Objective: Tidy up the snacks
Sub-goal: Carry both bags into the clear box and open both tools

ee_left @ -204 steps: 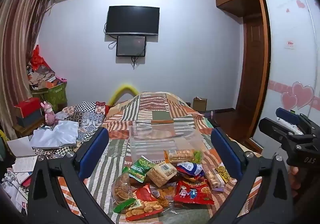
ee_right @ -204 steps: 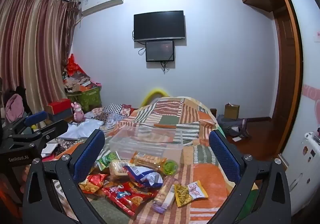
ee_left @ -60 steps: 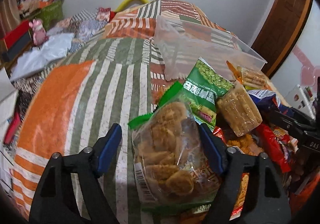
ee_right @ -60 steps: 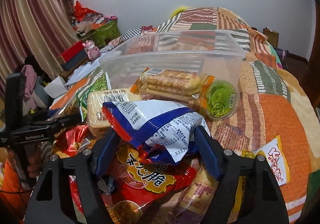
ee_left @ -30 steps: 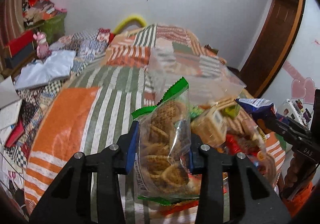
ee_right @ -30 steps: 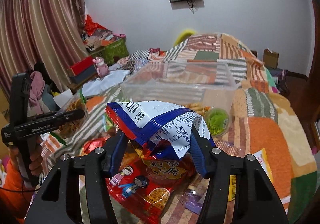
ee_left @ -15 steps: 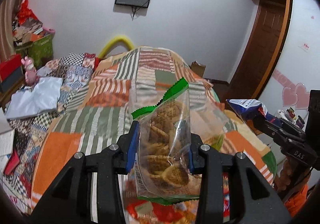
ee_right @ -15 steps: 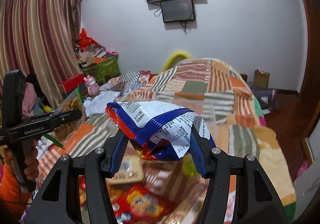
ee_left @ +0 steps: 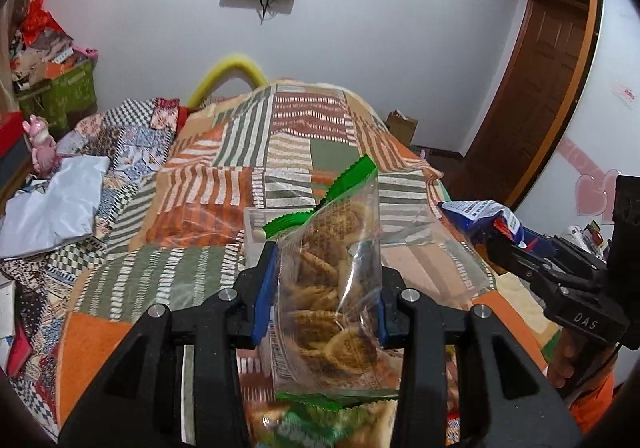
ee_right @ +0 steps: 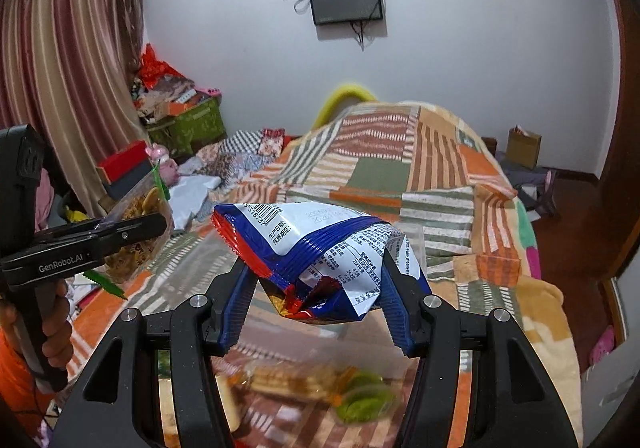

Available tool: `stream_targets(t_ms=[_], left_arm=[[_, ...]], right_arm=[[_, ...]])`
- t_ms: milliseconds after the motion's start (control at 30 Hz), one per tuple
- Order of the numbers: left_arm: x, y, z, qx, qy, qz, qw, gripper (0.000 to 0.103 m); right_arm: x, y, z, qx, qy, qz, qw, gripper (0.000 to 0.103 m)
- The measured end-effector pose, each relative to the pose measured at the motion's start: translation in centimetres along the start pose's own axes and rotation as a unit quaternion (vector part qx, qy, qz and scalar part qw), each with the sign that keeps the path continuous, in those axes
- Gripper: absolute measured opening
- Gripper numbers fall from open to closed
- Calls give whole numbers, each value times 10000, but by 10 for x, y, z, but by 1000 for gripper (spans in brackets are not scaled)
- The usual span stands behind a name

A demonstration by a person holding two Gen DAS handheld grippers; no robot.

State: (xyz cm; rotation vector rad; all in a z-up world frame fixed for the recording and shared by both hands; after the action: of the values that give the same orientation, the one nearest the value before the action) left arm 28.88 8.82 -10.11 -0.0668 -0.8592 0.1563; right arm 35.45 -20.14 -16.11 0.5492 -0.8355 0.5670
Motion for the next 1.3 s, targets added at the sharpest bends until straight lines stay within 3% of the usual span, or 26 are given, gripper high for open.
stream_targets(t_ms=[267, 400, 800, 1067, 1167, 1300], left_arm=[[3, -10, -52, -146, 395, -123, 9990, 39], [8, -21, -62, -29, 333, -365, 9988, 39], [-13, -28, -110, 249, 1072, -726, 9913, 39], [-20, -32, -108, 287, 1179, -837, 9891, 41], [-19, -33, -101, 327, 1101, -860, 9897, 47], [-19, -29, -82, 259, 1003, -750, 9918, 48]], right_arm=[[-7, -15, -43, 27, 564, -98, 9984, 55], [-12, -18, -58, 57, 810, -145, 9966, 55], [-25, -17, -83, 25, 1410, -24, 9900, 56], [-24, -13, -82, -27, 1452, 67, 9894, 59], [-20, -11, -73, -42, 1341, 91, 9909, 66], [-12, -6, -53, -49, 1115, 131, 9937, 68]])
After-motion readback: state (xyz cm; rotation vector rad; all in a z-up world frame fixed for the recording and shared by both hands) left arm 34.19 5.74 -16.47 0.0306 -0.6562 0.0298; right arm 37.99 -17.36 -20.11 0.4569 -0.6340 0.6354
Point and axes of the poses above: each gripper's, at about its wrist camera, not at the fingertips, and z roughly against the way its jaws point, y to its left, x to its top, the point moved 4 cm from there along -z, roughly the way its jaws point, and after that the axes turned 10 degrees about x, right-handed, at the moved point
